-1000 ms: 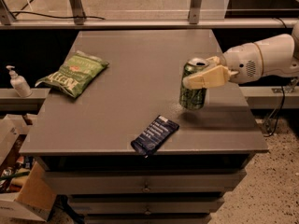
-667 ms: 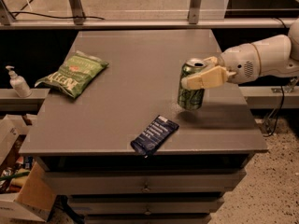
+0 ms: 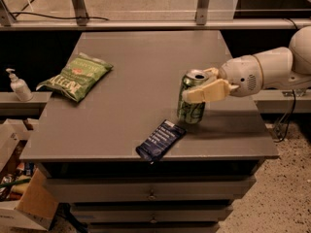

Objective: Move green can near rxbar blueberry

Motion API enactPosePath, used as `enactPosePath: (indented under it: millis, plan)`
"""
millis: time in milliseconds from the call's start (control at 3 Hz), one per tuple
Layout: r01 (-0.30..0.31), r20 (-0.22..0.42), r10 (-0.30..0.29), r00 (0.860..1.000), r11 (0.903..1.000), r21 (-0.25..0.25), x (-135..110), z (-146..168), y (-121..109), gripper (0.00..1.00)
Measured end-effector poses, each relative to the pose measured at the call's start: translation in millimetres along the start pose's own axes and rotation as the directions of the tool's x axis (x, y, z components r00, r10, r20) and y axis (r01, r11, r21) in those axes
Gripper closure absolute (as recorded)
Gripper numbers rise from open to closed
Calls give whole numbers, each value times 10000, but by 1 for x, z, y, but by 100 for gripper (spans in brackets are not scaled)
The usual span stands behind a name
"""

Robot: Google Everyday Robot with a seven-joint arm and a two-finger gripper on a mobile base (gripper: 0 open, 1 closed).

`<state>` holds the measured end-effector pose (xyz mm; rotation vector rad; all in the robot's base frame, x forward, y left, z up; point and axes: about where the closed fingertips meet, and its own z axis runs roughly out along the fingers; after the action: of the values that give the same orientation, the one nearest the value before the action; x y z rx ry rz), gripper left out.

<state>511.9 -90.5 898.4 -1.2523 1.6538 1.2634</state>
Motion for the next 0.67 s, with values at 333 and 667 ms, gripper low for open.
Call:
enactPosePath:
  millis: [333, 667]
  plan:
    - [149, -146, -152, 9998, 9997, -203, 12, 4, 4, 100]
    - [340, -391, -350, 9986, 9991, -259, 20, 1, 1, 100]
